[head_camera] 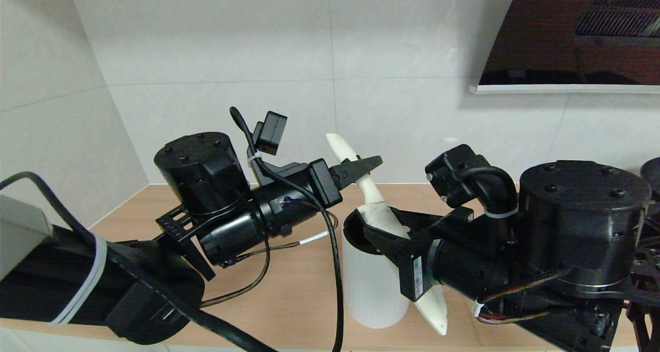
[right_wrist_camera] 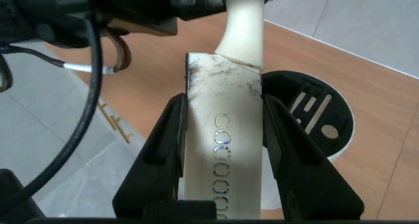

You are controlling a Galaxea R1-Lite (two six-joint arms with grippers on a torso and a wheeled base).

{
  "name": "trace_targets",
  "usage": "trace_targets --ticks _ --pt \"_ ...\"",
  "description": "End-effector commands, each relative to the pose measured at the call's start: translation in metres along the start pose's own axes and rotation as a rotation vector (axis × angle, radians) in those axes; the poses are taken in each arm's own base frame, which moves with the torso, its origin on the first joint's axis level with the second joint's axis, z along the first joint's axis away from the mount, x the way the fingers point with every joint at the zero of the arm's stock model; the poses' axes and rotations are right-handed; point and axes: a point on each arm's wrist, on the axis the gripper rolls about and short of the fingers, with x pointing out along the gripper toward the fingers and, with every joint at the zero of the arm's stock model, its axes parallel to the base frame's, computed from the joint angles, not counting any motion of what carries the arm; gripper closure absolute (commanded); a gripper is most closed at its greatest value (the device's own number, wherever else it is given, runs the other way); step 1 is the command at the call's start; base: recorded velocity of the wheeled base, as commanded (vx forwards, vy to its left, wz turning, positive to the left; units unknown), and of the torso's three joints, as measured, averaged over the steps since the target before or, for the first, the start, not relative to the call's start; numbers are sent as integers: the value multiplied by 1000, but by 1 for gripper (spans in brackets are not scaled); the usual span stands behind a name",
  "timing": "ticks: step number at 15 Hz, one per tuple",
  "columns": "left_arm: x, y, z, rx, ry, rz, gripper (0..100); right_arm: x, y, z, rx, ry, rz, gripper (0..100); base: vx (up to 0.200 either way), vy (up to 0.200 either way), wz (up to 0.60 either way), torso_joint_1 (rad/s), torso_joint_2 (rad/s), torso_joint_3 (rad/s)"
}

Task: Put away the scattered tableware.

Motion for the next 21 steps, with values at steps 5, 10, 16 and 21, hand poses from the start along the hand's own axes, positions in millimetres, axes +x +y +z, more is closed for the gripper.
trace_targets --ticks 5,10,16,21 --pt "1 1 -1 0 0 0 100 -2 -1 1 4 -6 1 100 0 0 0 0 0 0" --pt "-1 -5 4 10 -18 -18 100 -2 -1 3 9 -17 1 0 0 0 0 0 0 0" --pt "-10 -30 31 155 -105 29 100 -34 -26 34 46 -163 -58 0 0 0 0 0 0 0" --pt "18 -50 79 417 -310 311 100 -65 -71 52 63 -215 -223 0 0 0 0 0 0 0"
